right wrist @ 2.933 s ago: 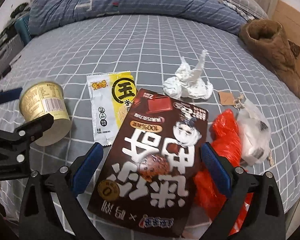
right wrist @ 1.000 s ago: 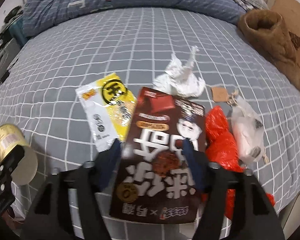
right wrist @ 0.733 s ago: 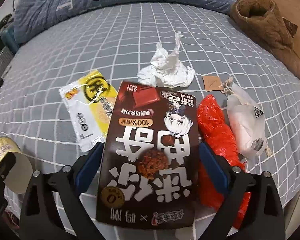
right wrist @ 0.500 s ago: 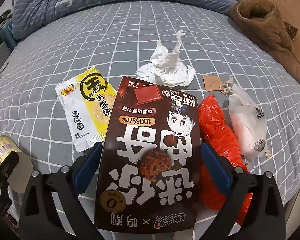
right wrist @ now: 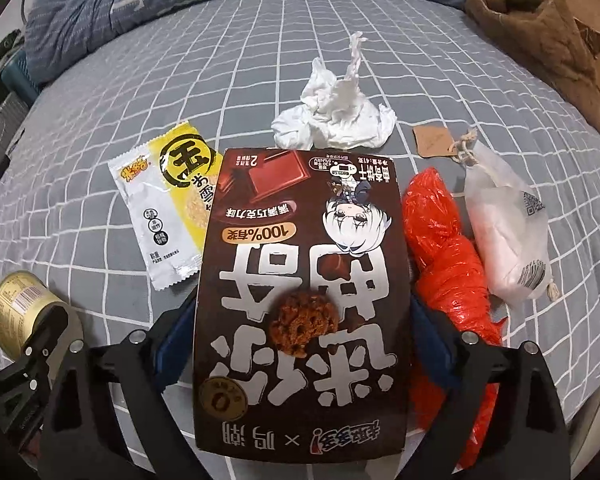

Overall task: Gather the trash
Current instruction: 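Lift the yellow cup and brown box and carry them toward the bin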

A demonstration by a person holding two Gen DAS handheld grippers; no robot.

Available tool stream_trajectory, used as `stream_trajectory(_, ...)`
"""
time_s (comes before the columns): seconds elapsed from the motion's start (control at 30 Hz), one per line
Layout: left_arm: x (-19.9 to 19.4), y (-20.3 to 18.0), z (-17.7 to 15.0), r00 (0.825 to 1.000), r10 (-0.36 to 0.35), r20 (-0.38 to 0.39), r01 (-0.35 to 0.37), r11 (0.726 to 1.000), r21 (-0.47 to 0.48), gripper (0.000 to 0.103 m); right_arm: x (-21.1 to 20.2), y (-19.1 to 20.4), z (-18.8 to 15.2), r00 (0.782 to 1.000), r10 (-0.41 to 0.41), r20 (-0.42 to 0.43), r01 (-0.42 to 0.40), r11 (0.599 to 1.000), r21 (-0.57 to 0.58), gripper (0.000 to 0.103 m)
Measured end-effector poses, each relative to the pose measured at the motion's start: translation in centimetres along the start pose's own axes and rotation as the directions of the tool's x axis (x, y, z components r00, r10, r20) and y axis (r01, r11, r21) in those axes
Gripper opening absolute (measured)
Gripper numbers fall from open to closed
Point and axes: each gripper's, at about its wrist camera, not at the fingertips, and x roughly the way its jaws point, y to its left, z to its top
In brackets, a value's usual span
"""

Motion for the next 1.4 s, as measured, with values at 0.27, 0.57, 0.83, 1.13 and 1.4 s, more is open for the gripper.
stream_trajectory(0.27, -1.4, 0.3, -0.1, 1.0, 0.01, 0.03, -0.009, 1.0, -0.023, 0.069, -0.7, -0.3, -0.3, 0.998, 0.004, 0.063, -0.004, 1.0, 0.003, 0.088)
stream_trajectory(0.57, -4.9, 0.2, 0.1, 0.997, 0.031, 0.07, -0.028, 0.999, -0.032, 0.066, -1.5, 0.2, -0.7, 0.99, 0.045, 0.136, -0.038, 0.998, -0.05, 0.088)
stream_trajectory(0.83, -8.4, 0.4, -0.4, 0.995, 0.035, 0.095, -0.029, 0.998, -0.058, 0.066, -5.2, 1.1, -2.4, 0.982, 0.076, 0.173, -0.064, 0.995, -0.078, 0.088)
stream_trajectory(1.13, -12.8, 0.3, -1.8, 0.992, 0.036, 0.118, -0.026, 0.996, -0.089, 0.066, -9.1, 1.7, -5.1, 0.956, 0.093, 0.277, -0.071, 0.994, -0.087, 0.088)
stream_trajectory(1.4, -16.4, -0.4, -4.1, 0.991, 0.046, 0.125, -0.032, 0.994, -0.109, 0.066, -12.3, 1.8, -8.0, 0.947, 0.094, 0.308, -0.065, 0.993, -0.102, 0.088)
